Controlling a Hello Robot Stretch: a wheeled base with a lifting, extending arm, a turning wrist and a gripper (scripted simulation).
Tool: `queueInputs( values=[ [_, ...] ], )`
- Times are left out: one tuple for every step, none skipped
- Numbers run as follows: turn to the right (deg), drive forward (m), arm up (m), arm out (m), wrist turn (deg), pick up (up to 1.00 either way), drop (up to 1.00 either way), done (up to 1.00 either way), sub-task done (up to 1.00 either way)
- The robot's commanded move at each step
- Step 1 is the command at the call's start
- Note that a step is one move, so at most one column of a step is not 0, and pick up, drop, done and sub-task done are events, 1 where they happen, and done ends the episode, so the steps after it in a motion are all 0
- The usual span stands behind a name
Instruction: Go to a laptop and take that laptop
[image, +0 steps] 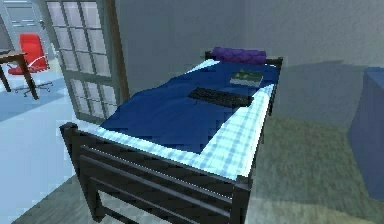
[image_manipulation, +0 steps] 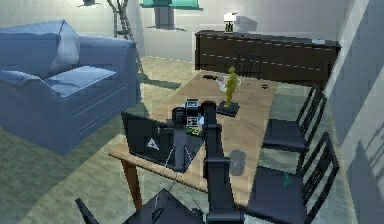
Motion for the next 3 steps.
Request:
queueInputs(
  values=[
    [0.0,0.00,0.00,0.00,45.0,0.00,0.00,0.00,0.00],
    [0.0,0.00,0.00,0.00,45.0,0.00,0.00,0.00,0.00],
    [0.0,0.00,0.00,0.00,45.0,0.00,0.00,0.00,0.00]
  ],
)
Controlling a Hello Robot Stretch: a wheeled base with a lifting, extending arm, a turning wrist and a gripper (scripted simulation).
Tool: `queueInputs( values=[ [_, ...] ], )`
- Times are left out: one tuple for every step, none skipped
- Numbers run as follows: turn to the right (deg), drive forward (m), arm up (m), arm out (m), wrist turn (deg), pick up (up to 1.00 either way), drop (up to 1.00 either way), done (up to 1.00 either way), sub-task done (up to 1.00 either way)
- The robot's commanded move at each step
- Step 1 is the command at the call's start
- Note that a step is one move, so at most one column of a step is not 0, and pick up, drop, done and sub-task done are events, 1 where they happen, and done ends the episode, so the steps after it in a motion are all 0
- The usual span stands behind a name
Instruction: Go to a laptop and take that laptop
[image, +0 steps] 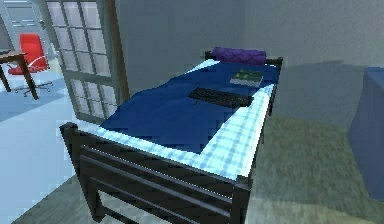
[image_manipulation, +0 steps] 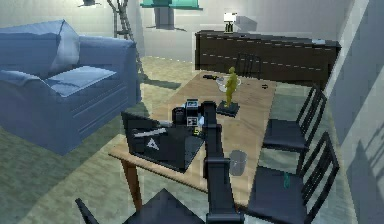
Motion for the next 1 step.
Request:
queueInputs(
  values=[
    [0.0,0.00,0.00,0.00,42.0,0.00,0.00,0.00,0.00]
  ],
)
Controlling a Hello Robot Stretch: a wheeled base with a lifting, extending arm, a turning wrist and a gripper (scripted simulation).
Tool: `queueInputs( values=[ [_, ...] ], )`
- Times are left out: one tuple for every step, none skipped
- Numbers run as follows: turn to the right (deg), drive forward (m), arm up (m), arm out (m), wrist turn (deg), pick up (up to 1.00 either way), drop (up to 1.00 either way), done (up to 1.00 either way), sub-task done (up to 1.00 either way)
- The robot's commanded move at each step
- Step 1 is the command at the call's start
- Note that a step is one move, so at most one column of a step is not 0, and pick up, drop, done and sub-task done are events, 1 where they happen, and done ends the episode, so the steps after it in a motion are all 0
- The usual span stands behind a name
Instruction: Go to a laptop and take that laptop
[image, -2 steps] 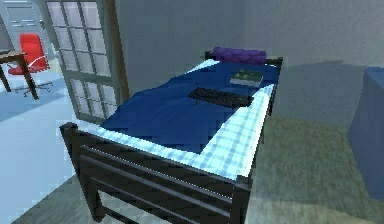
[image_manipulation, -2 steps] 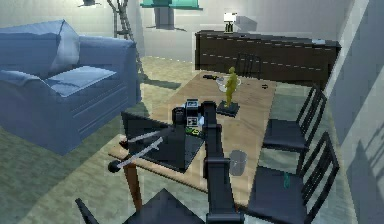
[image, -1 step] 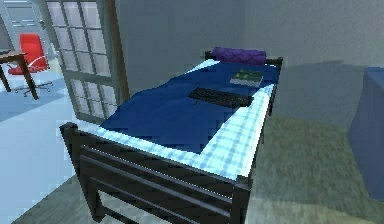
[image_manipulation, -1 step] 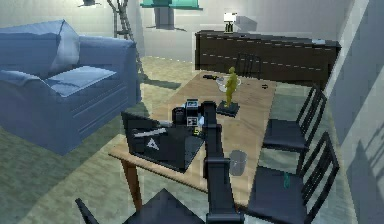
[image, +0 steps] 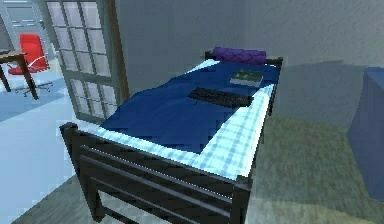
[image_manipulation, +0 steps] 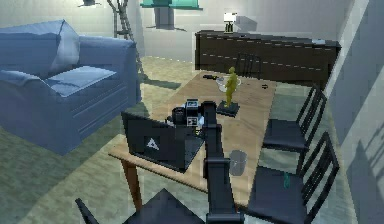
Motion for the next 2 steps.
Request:
queueInputs(
  values=[
    [0.0,0.00,0.00,0.00,0.0,1.00,0.00,0.00,0.00],
    [0.0,0.00,0.10,0.00,0.0,0.00,0.00,0.00,0.00]
  ],
)
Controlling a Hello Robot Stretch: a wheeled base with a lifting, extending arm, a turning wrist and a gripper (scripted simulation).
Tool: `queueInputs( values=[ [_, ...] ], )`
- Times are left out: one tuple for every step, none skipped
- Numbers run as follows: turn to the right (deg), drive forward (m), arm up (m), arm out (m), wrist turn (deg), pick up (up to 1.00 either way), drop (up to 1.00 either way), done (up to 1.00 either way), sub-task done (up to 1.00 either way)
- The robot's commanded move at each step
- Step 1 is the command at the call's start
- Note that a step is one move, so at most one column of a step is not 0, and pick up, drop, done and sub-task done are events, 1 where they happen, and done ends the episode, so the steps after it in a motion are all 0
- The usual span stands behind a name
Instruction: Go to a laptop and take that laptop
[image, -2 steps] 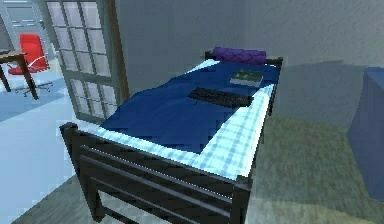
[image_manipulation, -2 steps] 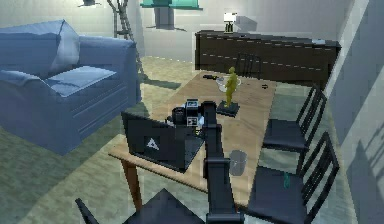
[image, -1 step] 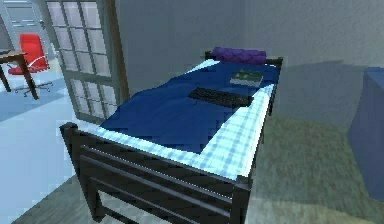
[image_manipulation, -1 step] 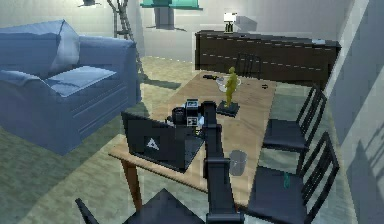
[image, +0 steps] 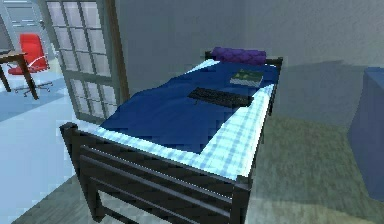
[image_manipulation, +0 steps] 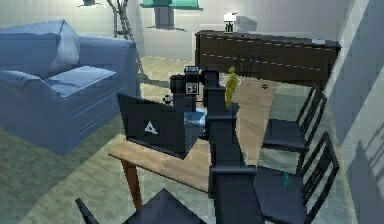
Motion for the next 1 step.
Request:
queueInputs(
  values=[
    [0.0,0.00,0.00,0.00,0.0,0.00,0.00,1.00,0.00]
  ],
)
